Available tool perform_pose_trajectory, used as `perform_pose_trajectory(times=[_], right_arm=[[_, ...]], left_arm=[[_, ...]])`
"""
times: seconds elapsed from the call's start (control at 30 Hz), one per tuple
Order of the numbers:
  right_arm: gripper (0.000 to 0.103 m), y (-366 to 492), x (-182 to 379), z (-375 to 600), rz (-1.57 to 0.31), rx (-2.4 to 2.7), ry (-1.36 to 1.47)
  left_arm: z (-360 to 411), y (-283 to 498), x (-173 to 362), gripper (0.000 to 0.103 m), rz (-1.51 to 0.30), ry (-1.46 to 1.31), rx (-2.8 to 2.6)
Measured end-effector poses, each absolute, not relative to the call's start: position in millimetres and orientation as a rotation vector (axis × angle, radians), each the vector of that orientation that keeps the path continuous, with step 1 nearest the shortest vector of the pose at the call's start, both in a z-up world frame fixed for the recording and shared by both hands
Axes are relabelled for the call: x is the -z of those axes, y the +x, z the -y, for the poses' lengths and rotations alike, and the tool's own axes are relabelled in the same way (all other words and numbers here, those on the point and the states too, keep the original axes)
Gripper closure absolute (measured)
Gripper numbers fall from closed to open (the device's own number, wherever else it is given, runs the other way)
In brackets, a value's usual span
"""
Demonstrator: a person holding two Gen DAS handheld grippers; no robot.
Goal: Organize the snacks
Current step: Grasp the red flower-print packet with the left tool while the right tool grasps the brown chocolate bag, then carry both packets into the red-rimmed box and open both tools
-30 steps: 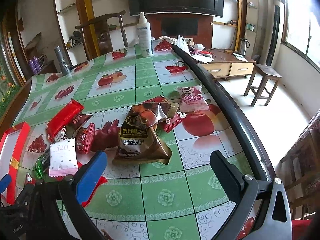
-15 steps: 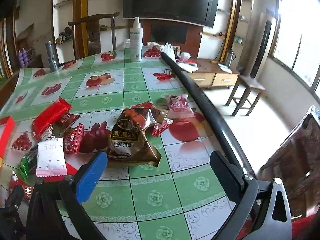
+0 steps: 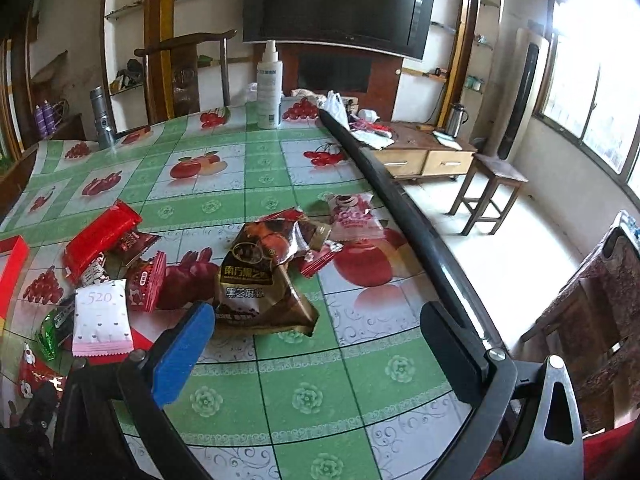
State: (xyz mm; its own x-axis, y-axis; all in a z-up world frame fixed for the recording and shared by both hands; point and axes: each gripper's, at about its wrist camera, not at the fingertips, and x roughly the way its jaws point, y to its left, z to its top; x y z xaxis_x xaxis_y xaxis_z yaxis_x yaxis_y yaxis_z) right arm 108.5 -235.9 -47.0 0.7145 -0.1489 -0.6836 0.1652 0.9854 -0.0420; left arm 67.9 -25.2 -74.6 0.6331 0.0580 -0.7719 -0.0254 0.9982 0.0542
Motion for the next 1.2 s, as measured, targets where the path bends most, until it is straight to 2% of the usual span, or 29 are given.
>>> perform_pose_trajectory(times=[0.13,0.3,0.37,0.43,0.53,0.6,0.67,0.73,0.9,0.93,0.97,1.0,1.2], right_arm=[[0.004,116,55,238,-0.792,0.135,0.063],[0.009,132,63,239,-0.833,0.118,0.091],[0.013,137,66,237,-0.851,0.107,0.094],[0.017,145,68,236,-0.871,0.095,0.104],[0.018,156,71,234,-0.886,0.083,0.123],[0.025,163,72,231,-0.897,0.070,0.131],[0.052,167,75,229,-0.911,0.037,0.148],[0.055,166,75,229,-0.910,0.028,0.156],[0.065,145,73,235,-0.887,-0.030,0.190],[0.067,143,72,236,-0.885,-0.034,0.191],[0.068,136,72,237,-0.880,-0.046,0.198],[0.068,132,71,239,-0.879,-0.055,0.203],[0.069,98,59,244,-0.850,-0.120,0.231]], left_arm=[[23,72,80,0.001,-0.908,0.025,-0.032],[25,78,89,0.008,-0.941,0.024,-0.017],[26,81,93,0.015,-0.961,0.022,-0.014],[25,82,95,0.018,-0.968,0.008,0.002],[26,84,94,0.024,-0.963,0.014,0.006],[26,84,92,0.035,-0.955,0.016,0.015],[26,83,90,0.053,-0.949,0.017,0.022],[24,83,88,0.062,-0.948,0.011,0.038],[18,79,84,0.063,-0.937,-0.040,0.083],[18,78,83,0.064,-0.933,-0.037,0.085],[19,76,81,0.070,-0.927,-0.031,0.090],[20,73,78,0.074,-0.920,-0.027,0.096],[20,60,61,0.074,-0.879,-0.025,0.096]])
